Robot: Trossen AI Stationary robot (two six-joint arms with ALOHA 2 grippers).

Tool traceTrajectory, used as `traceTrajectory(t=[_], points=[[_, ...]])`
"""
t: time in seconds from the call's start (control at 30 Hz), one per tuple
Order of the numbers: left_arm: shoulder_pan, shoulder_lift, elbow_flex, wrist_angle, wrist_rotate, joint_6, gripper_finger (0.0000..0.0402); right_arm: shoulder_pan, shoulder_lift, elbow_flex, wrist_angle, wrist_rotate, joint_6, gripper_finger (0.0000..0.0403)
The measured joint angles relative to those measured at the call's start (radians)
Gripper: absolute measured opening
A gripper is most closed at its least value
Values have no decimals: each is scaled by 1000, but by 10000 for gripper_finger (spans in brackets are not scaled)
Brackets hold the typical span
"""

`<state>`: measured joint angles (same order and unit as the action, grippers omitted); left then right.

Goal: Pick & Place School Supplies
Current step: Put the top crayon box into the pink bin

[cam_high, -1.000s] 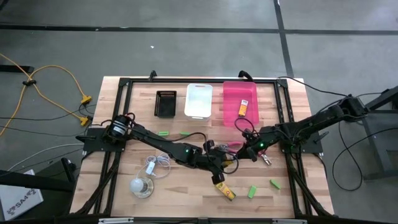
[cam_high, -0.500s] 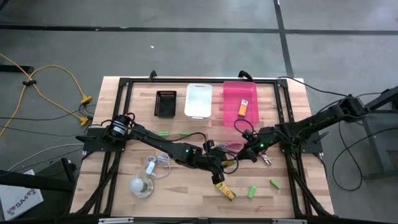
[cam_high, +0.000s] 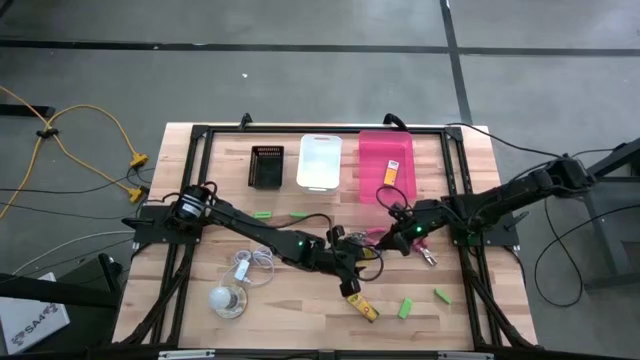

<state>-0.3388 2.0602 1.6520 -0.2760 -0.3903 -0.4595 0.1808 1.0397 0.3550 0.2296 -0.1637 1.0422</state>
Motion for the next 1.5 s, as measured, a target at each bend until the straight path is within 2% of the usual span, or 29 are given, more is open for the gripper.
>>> traceTrajectory(t=[0.37, 0.57, 0.9, 1.2, 1.37, 1.5], points=[[-27, -20, 1, 74, -1, 101, 192, -133, 0, 0, -5, -13, -79, 70], [-39, -22, 1, 81, 0, 103, 192, -257, 0, 0, 88, -105, -100, 70], [-48, -22, 1, 82, 0, 100, 192, -560, -53, 0, 106, -296, -157, 70], [-51, -22, 1, 82, 0, 95, 192, -861, -108, 0, 31, -444, -273, 70], [-51, -22, 1, 82, 1, 93, 192, -968, -113, 0, -7, -487, -358, 70], [-51, -22, 1, 82, 0, 93, 192, -1024, -113, 0, -41, -473, -437, 70]])
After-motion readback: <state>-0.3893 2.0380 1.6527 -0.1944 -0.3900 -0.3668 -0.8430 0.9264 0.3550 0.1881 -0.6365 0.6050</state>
